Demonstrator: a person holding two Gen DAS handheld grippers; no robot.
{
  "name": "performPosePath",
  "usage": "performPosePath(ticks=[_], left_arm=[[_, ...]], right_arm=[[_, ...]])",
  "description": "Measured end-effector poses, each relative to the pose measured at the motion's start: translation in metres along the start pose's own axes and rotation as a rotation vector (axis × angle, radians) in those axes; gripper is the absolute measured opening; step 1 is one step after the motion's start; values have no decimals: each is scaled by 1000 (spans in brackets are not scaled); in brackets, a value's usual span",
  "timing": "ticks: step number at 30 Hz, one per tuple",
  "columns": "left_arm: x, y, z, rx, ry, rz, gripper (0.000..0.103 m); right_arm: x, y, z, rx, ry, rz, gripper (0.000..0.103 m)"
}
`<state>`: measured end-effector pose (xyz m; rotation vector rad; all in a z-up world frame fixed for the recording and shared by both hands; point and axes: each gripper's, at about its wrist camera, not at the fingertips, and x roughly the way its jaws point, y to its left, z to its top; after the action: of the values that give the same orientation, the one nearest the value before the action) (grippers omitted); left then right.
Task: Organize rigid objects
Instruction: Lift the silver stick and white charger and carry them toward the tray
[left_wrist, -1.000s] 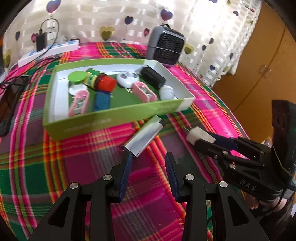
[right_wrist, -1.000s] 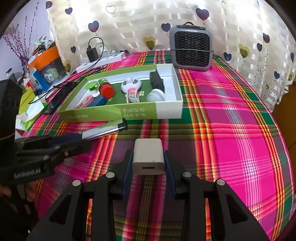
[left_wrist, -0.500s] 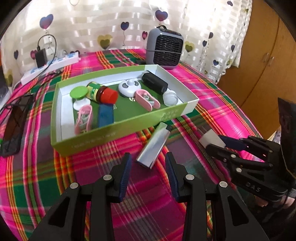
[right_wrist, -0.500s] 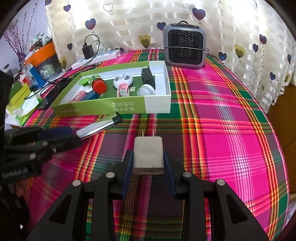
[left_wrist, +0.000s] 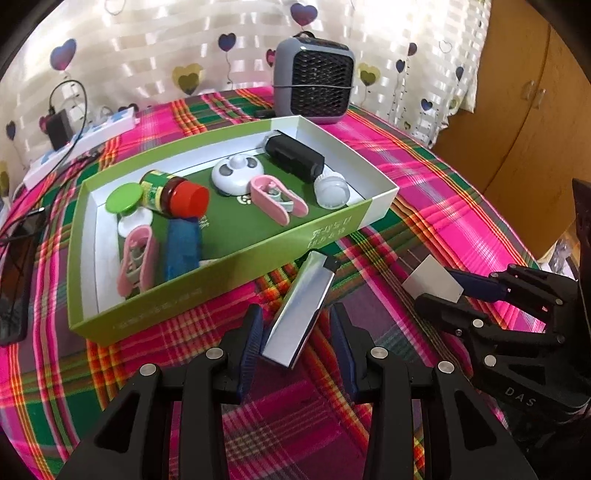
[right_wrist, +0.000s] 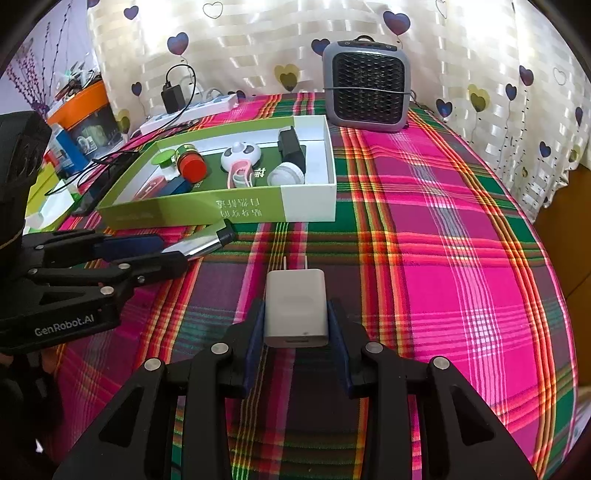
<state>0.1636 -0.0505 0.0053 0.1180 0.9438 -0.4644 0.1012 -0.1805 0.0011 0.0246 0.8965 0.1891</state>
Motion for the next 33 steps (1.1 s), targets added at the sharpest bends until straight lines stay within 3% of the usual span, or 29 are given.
performPosePath(ticks=[16, 22, 33], left_arm=[[12, -17, 10, 79, 11, 24, 35], [13, -15, 11, 72, 11, 39, 27], [12, -18, 10, 77, 11, 36, 23]], right_arm=[[4, -3, 4, -8, -3, 7, 35], [5, -5, 5, 0, -5, 19, 35], [5, -5, 5, 2, -5, 21, 35]])
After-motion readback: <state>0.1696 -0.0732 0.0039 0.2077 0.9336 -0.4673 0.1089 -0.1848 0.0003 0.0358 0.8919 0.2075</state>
